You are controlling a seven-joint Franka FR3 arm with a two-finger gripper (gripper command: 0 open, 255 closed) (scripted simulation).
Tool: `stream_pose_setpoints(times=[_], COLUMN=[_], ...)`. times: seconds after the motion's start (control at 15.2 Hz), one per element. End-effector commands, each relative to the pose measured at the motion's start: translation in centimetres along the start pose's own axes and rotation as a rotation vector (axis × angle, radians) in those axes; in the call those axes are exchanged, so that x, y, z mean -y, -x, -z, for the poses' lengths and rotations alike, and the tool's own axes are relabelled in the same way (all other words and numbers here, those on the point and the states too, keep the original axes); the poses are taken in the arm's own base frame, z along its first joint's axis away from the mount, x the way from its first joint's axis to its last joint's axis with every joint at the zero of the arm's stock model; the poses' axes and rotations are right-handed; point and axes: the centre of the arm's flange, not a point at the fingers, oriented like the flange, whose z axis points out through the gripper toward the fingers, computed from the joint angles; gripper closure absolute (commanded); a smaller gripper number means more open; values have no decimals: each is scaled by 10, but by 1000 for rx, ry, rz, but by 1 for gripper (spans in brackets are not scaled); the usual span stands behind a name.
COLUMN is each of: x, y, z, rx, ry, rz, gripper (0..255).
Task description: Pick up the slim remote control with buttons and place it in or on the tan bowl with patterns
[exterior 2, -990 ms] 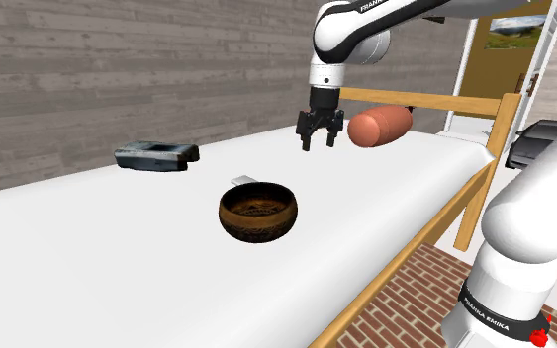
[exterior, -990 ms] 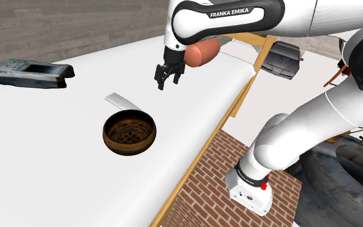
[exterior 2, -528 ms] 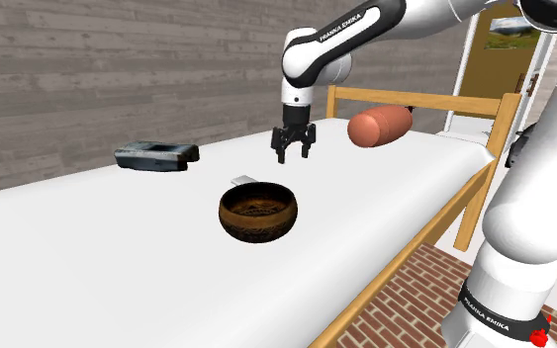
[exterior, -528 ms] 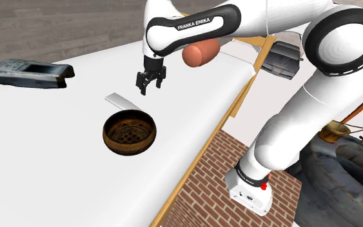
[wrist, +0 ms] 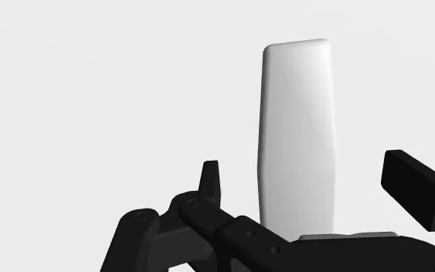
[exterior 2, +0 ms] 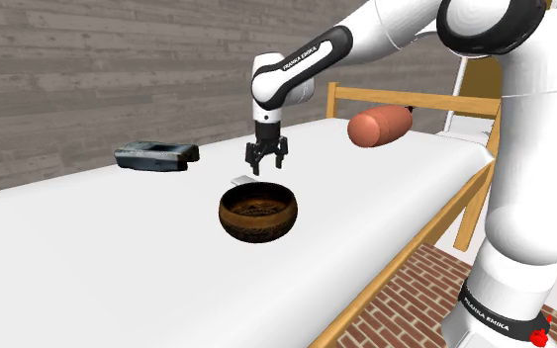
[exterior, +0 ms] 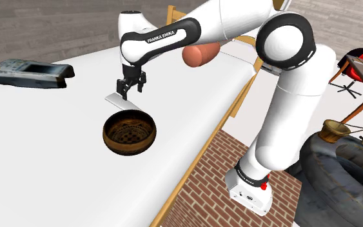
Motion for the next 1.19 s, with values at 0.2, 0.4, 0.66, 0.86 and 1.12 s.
stream_pose_setpoints(times=[0.2,0.4,0.66,0.86,1.12], x=[18,18,18,18,18], y=[-39,-38,-38,-38,-38], z=[-36,-52,-71,-71,-71], rx=[3,3,3,3,3], ry=[9,9,9,9,9], rz=[25,25,25,25,25], gripper=[0,0,0,0,0])
